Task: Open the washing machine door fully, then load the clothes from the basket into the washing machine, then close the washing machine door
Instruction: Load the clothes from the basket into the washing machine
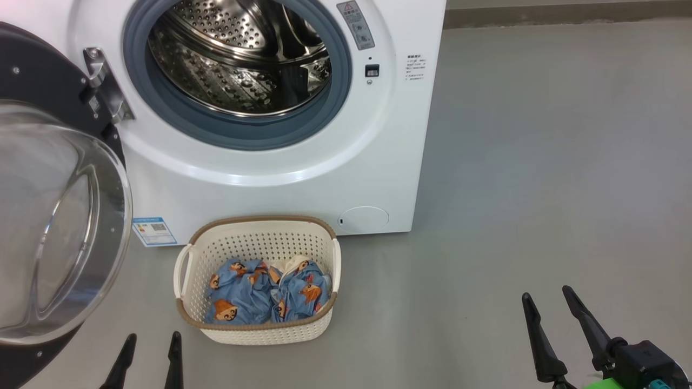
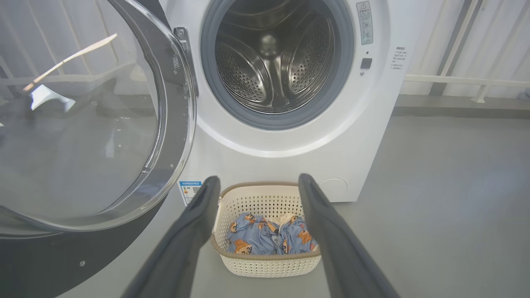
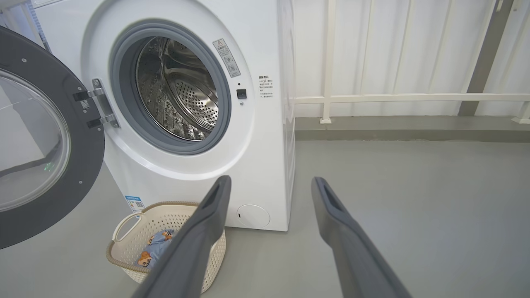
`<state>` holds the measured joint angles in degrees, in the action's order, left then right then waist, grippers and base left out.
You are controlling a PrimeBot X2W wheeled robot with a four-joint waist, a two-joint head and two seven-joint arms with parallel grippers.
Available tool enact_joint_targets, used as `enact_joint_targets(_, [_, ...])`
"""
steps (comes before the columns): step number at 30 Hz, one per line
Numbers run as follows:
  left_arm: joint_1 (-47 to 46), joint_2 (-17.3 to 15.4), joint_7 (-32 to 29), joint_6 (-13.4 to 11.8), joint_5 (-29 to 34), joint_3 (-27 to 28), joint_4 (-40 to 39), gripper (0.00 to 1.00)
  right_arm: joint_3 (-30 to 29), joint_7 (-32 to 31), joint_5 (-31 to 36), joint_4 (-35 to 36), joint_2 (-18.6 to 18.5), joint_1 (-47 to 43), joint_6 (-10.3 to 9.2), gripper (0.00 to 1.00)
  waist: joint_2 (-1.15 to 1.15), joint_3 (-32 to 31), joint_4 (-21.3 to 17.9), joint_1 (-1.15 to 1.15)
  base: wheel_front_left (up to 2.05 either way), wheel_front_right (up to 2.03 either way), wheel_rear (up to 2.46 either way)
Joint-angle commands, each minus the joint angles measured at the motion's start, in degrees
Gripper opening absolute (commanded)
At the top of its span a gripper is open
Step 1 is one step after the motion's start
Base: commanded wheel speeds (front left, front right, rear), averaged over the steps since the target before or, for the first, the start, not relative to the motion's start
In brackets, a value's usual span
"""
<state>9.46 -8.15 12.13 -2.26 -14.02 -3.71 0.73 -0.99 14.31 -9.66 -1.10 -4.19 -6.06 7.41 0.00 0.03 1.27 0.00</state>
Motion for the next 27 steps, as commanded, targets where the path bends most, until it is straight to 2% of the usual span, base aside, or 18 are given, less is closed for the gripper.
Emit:
enact_joint_targets(1, [-1.81,-0.91,0.43,-0.46,-0.27,1.79,-1.23,1.0,1.08,0.69,0.59,1.31,-0.77,0.71,0.08,1.0,0.0,0.17,0.17,0.0,0.0,0.0,0.0])
enact_joint_targets(11, [-2.58,-1.11,0.38,-0.96,-0.74,1.78,-0.85,1.0,1.18,0.69,0.64,1.64,-0.77,0.95,0.08,1.0,0.0,1.15,1.14,0.0,0.64,-0.64,0.0])
enact_joint_targets(21, [-3.51,-1.07,0.93,-1.59,-1.5,2.33,-0.65,1.0,1.19,0.69,0.44,1.61,-0.93,1.44,0.08,1.0,0.0,2.21,1.76,0.0,1.89,-1.89,0.0])
enact_joint_targets(23, [-3.72,-0.85,1.28,-2.92,-1.19,3.18,-0.35,1.0,1.1,0.69,0.36,1.65,-1.04,1.59,0.08,1.0,0.0,2.5,1.81,0.0,1.87,-1.87,0.0])
enact_joint_targets(27, [-4.05,-0.64,1.92,-3.24,-0.91,3.34,-0.11,1.0,0.98,0.69,0.35,1.74,-1.15,1.83,0.08,1.0,0.0,3.05,1.77,0.0,1.46,-1.46,0.0])
